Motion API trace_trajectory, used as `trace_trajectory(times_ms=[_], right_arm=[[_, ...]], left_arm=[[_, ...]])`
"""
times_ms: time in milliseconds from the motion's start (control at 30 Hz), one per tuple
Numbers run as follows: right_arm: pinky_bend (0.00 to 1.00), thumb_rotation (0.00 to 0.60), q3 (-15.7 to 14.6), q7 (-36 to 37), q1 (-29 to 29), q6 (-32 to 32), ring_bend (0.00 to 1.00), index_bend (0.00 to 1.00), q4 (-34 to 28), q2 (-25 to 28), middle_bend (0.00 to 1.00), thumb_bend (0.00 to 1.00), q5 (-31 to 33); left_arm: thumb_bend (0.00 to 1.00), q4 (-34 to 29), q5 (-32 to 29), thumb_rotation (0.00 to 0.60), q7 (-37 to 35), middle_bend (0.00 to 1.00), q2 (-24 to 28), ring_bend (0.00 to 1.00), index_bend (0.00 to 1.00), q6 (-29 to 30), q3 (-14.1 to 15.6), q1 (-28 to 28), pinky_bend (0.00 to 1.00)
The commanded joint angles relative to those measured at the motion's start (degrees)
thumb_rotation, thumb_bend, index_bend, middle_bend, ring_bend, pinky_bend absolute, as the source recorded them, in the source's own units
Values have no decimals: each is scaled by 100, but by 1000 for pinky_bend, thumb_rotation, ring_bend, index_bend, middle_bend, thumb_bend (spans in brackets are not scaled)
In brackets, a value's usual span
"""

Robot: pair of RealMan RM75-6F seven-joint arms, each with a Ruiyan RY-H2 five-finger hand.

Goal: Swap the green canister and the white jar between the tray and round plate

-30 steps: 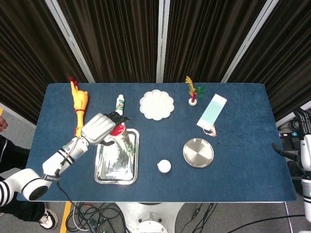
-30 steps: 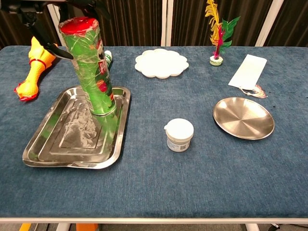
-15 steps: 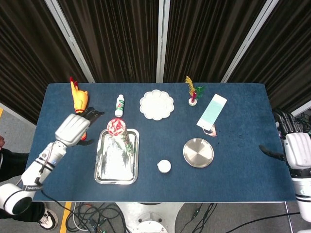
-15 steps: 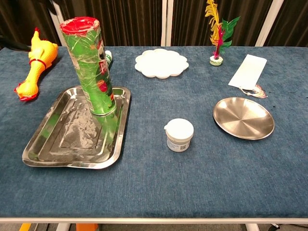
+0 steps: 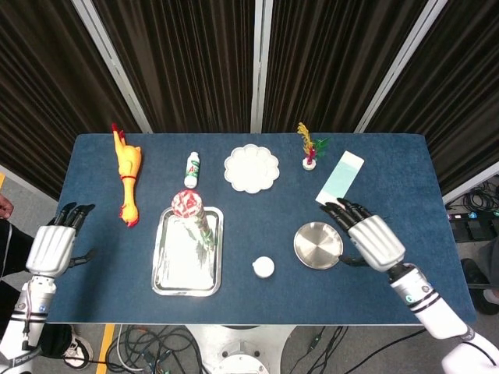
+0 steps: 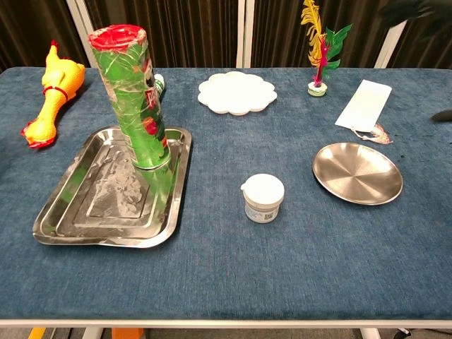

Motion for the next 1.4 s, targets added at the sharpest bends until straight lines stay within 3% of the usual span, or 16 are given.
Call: trace_trajectory(times_ms=[33, 267, 433, 667, 867, 1033, 1400], right_arm=[[228, 600, -43, -458, 438, -613, 101, 37, -247, -387, 144, 56, 121], [268, 600, -21, -1474, 974, -1582, 136, 55, -185, -1090, 183, 57, 1033], [272, 600, -6, -2095, 1221, -1818, 140, 74, -117, -1477, 187, 57, 1591], [287, 600, -19, -2648, 1515, -1856, 158, 88, 80, -2071, 205, 60, 2129], [343, 600, -64, -2964, 1712, -1835, 214, 163, 294, -2433, 259, 85, 2458], [423, 600, -139, -3179, 1796, -1734, 276, 251, 350, -2564, 311, 151, 2698], [561, 600, -285, -3317, 1856, -1472, 411, 413, 374, -2653, 413, 192, 2866]], left_arm=[[147, 222, 41, 600, -190, 171, -171, 100, 145, 87, 116, 251, 387], [148, 598, 135, 600, -479, 171, -263, 100, 145, -4, 113, 458, 387], [148, 842, 215, 600, -744, 171, -379, 100, 145, 9, 40, 560, 386], [147, 1082, 278, 600, -979, 171, -475, 100, 145, -95, -2, 675, 384], [148, 1155, 311, 600, -1083, 171, -480, 100, 145, -137, -61, 742, 380], [148, 1208, 352, 600, -1160, 171, -499, 100, 146, -211, -79, 785, 379], [148, 1288, 420, 600, -1219, 171, -548, 100, 158, -318, -144, 842, 379]])
